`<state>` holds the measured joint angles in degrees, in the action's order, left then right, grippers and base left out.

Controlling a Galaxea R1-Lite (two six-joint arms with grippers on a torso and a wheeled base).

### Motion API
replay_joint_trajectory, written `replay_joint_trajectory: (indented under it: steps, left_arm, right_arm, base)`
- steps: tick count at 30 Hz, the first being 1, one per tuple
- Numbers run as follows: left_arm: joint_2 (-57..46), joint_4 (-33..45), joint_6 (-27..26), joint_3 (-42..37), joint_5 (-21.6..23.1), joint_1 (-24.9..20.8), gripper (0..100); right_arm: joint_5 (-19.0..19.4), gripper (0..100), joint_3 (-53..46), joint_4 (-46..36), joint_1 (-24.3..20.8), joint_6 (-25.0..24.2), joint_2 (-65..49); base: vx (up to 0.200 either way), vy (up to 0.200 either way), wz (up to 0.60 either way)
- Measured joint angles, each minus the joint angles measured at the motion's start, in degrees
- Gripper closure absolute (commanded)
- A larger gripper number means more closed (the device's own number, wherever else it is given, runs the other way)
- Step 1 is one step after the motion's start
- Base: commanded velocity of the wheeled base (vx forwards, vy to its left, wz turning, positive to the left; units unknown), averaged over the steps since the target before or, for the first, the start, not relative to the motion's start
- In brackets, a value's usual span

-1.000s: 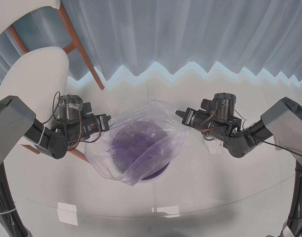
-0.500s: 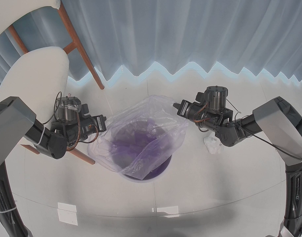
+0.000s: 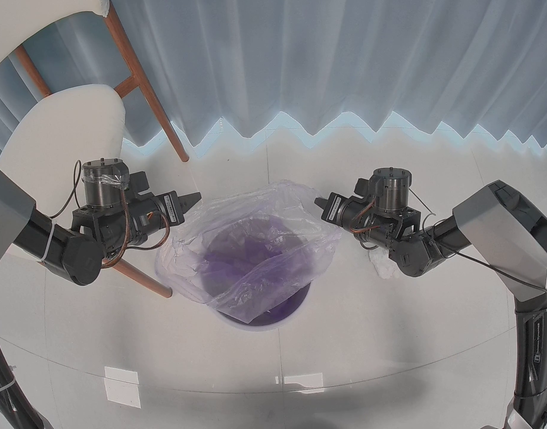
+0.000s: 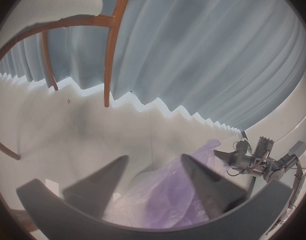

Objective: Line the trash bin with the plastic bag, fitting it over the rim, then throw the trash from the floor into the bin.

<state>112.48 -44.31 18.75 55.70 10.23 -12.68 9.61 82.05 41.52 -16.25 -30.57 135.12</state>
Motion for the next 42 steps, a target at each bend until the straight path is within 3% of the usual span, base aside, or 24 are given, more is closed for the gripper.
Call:
replay_joint_trajectory:
  steps: [19, 20, 34, 42]
  left_arm:
    - [6.64, -1.15, -0.22, 2.05, 3.40, -0.16, 0]
    - [7.25, -1.32, -0.20, 2.65, 3.38, -0.11, 100]
    - [10.48, -0.68, 0.62, 6.16, 2.57, 0.45, 100]
    - [11.36, -1.26, 1.15, 6.12, 0.69, 0.87, 100]
  right_arm:
    - [0.13, 100, -2.23, 0.65, -0.61, 0.06, -2.02]
    - [0.13, 100, -2.23, 0.66, -0.61, 0.04, -2.05]
    - [-0.01, 100, -1.60, 0.38, -0.21, 0.09, -1.49]
    - [-0.22, 100, 3.64, -2.00, -0.06, 0.17, 0.90]
  base:
    - [0.000, 0.000, 0.00]
    - [0.000, 0.000, 0.00]
    - [0.000, 0.000, 0.00]
    - [0.000, 0.000, 0.00]
